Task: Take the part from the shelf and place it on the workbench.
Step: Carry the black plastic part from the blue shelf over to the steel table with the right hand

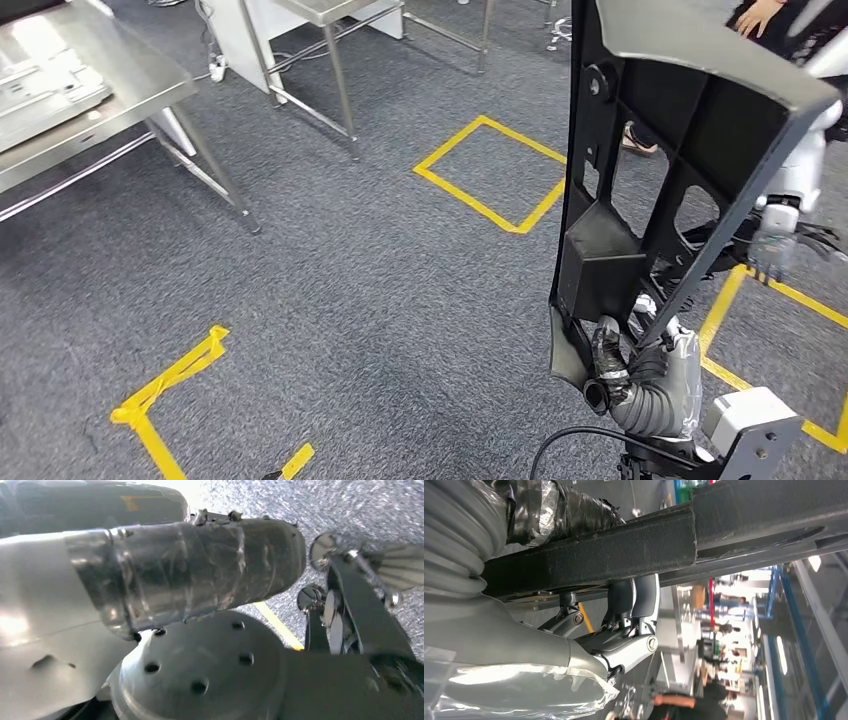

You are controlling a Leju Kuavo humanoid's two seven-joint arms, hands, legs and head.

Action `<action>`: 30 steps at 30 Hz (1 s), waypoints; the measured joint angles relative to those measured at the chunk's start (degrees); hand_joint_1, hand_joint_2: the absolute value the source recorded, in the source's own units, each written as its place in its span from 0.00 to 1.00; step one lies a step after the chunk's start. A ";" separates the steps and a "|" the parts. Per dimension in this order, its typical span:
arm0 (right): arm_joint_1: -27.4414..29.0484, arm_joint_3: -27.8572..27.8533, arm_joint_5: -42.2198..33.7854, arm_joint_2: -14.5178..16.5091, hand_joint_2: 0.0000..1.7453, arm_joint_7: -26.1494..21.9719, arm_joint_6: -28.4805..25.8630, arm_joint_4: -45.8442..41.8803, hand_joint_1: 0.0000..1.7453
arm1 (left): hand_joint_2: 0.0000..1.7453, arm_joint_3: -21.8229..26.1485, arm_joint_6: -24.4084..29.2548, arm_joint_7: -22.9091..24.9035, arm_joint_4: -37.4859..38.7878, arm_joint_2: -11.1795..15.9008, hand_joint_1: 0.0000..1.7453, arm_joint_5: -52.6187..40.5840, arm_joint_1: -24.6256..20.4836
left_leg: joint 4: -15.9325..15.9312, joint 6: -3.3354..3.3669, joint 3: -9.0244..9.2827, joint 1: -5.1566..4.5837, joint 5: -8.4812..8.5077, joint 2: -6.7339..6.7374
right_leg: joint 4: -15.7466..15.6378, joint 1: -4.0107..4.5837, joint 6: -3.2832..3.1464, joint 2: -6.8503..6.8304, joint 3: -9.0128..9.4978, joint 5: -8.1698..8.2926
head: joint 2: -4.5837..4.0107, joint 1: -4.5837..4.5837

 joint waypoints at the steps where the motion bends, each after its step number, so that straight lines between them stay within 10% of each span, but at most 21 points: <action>1: -0.01 0.00 0.00 0.02 1.00 -0.01 0.00 0.00 1.00 | 0.00 -0.01 -0.01 0.00 0.00 0.01 0.00 0.00 -0.03 | -4.37 -0.08 2.44 0.04 1.55 1.32 | 0.20 0.01 0.28 -0.68 0.06 -0.22 | 0.00 -0.01; 4: -0.13 0.05 0.02 0.03 1.00 -0.01 0.01 -0.01 1.00 | 0.00 -0.01 -0.05 0.01 0.00 0.01 0.00 0.00 -0.31 | -11.30 1.04 6.13 -0.32 3.33 2.97 | 0.78 0.26 1.29 -2.28 0.18 -0.87 | 0.00 0.14; 6: -0.21 0.18 0.02 0.05 1.00 -0.02 0.02 -0.02 1.00 | 0.00 -0.01 -0.08 0.04 0.00 0.01 0.00 0.00 -0.31 | -11.31 2.13 5.86 -0.45 3.50 1.50 | 0.74 0.17 1.98 -3.09 0.34 -1.06 | 0.00 0.25; 8: -0.29 0.27 0.02 0.05 1.00 -0.02 0.02 -0.04 1.00 | 0.00 0.00 -0.04 0.07 0.00 -0.08 0.00 0.00 -0.25 | -11.54 2.90 5.82 -0.29 3.81 0.24 | 2.37 -0.03 2.62 -1.17 -0.35 -2.44 | 0.00 0.36; 10: -0.26 0.31 0.02 0.03 1.00 -0.02 0.02 -0.04 1.00 | 0.00 0.00 0.00 0.08 0.00 -0.44 0.00 0.00 -0.38 | -11.66 3.45 5.68 -0.22 4.12 -1.01 | 9.13 -0.15 2.87 2.31 -3.53 -6.03 | 0.00 0.44; 13: -0.02 0.48 0.01 -0.03 1.00 -0.02 0.03 0.04 1.00 | 0.00 0.01 0.03 0.16 0.00 -1.01 0.00 0.00 -0.53 | -11.61 3.88 5.32 -0.55 4.39 -3.40 | 19.22 -0.15 2.56 3.91 -8.81 -9.10 | 0.00 0.45; 18: -0.12 0.71 -0.04 -0.09 1.00 -0.02 0.14 0.11 1.00 | 0.00 0.01 0.09 0.24 0.00 -1.20 0.00 0.00 -0.38 | -11.48 3.48 5.02 -0.81 4.91 -7.42 | 3.64 0.20 0.56 7.85 -2.36 -0.79 | 0.00 0.43; 21: -0.24 0.87 -0.22 -0.11 1.00 0.00 0.20 0.11 1.00 | 0.00 0.01 0.09 0.30 0.00 -1.22 0.00 0.00 -0.19 | -11.67 2.45 4.55 -0.49 5.35 -9.32 | 0.98 0.46 0.43 7.54 -1.18 -0.26 | 0.00 0.42; 24: -0.32 0.90 -0.43 -0.04 1.00 0.03 0.25 0.11 1.00 | 0.00 -0.01 0.10 0.35 0.00 -1.17 0.00 0.02 0.06 | -8.51 1.63 2.99 -0.72 3.03 -5.76 | -0.50 0.21 -0.07 5.34 -0.19 0.68 | 0.00 0.22; 27: -0.14 0.91 -0.55 0.00 1.00 0.07 0.27 0.20 1.00 | 0.00 -0.02 0.05 0.42 0.00 -0.66 0.00 0.02 -0.13 | 2.54 0.82 -1.92 -0.43 -2.77 -1.45 | -0.80 0.26 -0.28 2.80 -0.12 0.89 | 0.00 0.07; 30: -0.04 0.98 -0.58 0.00 1.00 0.07 0.31 0.33 1.00 | 0.00 -0.04 0.00 0.50 0.00 -0.22 0.00 0.02 -0.02 | 2.34 -0.08 -1.12 0.24 -1.43 -0.47 | -0.52 0.03 0.09 0.27 -0.15 0.58 | 0.00 0.07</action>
